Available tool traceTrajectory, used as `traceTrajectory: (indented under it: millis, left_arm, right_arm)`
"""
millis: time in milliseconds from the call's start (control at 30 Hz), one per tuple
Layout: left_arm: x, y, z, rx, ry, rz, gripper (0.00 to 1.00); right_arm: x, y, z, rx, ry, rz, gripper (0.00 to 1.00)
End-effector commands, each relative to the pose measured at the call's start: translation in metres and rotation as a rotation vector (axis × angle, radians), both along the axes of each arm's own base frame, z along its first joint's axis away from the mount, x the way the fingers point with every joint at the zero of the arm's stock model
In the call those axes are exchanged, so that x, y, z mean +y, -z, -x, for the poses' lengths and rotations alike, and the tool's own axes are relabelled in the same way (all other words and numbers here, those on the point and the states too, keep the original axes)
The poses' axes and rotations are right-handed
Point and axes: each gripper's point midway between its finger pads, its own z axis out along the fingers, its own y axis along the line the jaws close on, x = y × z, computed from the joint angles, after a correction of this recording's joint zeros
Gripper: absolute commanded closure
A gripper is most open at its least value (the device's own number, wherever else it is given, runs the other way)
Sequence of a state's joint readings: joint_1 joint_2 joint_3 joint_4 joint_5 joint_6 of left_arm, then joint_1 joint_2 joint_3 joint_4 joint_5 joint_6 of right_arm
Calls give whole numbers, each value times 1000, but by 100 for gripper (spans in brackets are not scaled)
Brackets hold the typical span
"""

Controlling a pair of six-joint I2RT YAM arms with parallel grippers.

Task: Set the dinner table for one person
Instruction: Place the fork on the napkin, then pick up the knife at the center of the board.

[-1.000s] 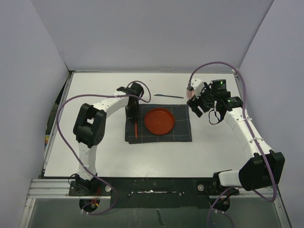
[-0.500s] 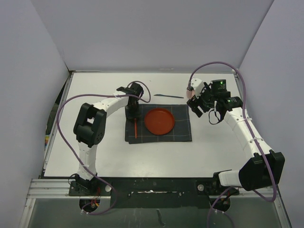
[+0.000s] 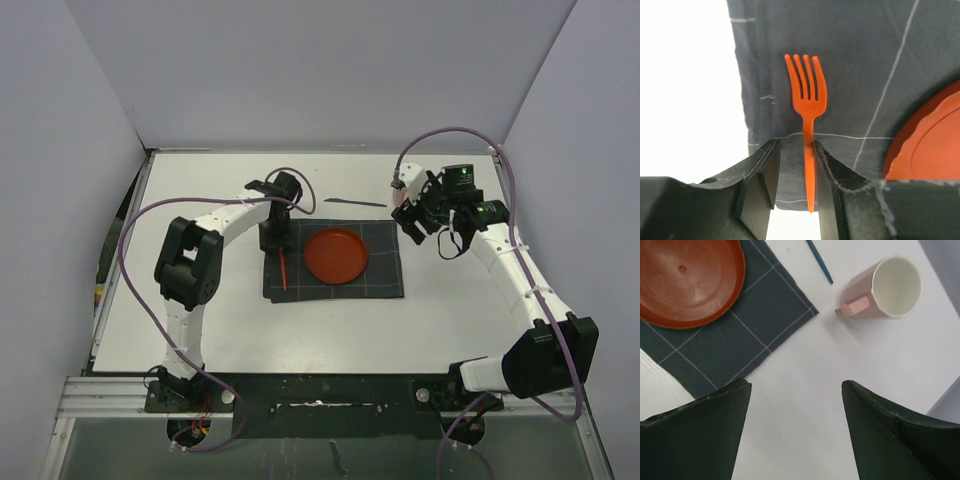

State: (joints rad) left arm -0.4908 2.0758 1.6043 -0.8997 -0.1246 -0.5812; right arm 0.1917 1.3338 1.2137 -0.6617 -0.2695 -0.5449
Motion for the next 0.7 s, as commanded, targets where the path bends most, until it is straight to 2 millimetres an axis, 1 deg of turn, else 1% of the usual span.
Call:
traceTrajectory:
  millis: [0,67,100,133,167,200,233,367,400,467,500,533,667]
  left_arm:
    - [23,-102,-26,-257,0,-77,68]
    - [39,-145,-27,-349,-27,-113,65]
    - [47,-165,-25,-395,-42,-114,64]
    - [53,-180,-22,-431,-59,-106,64]
    - [58,-192,-16,-459,-81,-95,63]
    - [62,-200,-10,-479,-103,-80,63]
    - [65,-204,-1,-490,-125,-59,63]
    - [68,-186,32,-458,-167,27,63]
    - [71,-182,40,-444,-174,26,63]
    - [79,-175,53,-423,-190,5,63]
    - [82,-172,58,-420,-194,-2,63]
    - [85,-170,62,-418,-198,-8,63]
    - [93,-169,71,-424,-208,-15,63]
  right_arm:
    - [28,-49,-37,-173,-85,62,28]
    - [44,-55,-56,-202,-124,146,40]
    - [50,-57,-67,-203,-137,165,43]
    - [56,-55,-78,-192,-148,175,42]
    - [61,-51,-89,-178,-151,177,40]
    - [66,-43,-102,-156,-150,174,36]
    - [69,-35,-112,-135,-144,167,34]
    - [79,10,-146,-40,-111,112,29]
    - [78,12,-153,-36,-92,89,29]
    - [75,27,-166,5,-59,55,28]
    - [72,31,-171,22,-45,40,28]
    - [71,31,-176,27,-35,26,29]
    - [63,36,-179,34,-9,24,28]
